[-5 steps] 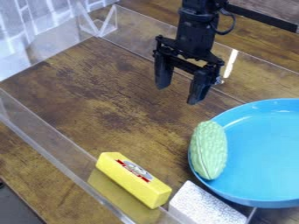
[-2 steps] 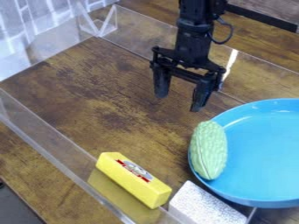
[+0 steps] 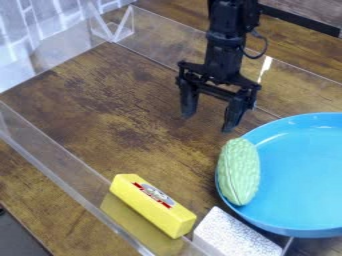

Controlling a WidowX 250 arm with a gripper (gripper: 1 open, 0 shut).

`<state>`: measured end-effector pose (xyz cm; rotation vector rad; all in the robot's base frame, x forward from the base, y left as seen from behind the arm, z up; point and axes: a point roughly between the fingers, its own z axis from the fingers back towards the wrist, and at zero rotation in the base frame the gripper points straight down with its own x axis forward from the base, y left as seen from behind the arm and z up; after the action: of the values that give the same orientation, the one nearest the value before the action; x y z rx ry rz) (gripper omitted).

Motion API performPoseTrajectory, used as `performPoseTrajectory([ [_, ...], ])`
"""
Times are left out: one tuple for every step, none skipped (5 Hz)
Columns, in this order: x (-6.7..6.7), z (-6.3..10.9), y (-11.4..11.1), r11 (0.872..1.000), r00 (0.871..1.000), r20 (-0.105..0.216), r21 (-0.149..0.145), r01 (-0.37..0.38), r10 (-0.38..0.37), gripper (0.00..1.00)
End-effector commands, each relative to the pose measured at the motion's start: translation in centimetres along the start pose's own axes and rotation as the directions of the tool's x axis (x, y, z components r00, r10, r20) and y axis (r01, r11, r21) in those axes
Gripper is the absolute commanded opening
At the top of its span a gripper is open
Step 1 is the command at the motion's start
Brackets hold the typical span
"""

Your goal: Put the white object in the blue tray

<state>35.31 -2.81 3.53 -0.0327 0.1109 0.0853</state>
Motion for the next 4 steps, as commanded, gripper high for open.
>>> performPoseTrajectory([
  [1.4,1.9,-0.8,1.0,0.997,0.073,-0.017,0.002,-0.001,1.0],
  [1.7,2.2,-0.9,1.0,0.996,0.085,-0.025,-0.018,0.02,1.0],
  [1.7,1.3,-0.7,0.999,0.997,0.068,-0.018,0.035,-0.034,1.0],
  [1.4,0.4,-1.0,0.994,0.992,0.069,-0.013,0.107,-0.106,1.0],
])
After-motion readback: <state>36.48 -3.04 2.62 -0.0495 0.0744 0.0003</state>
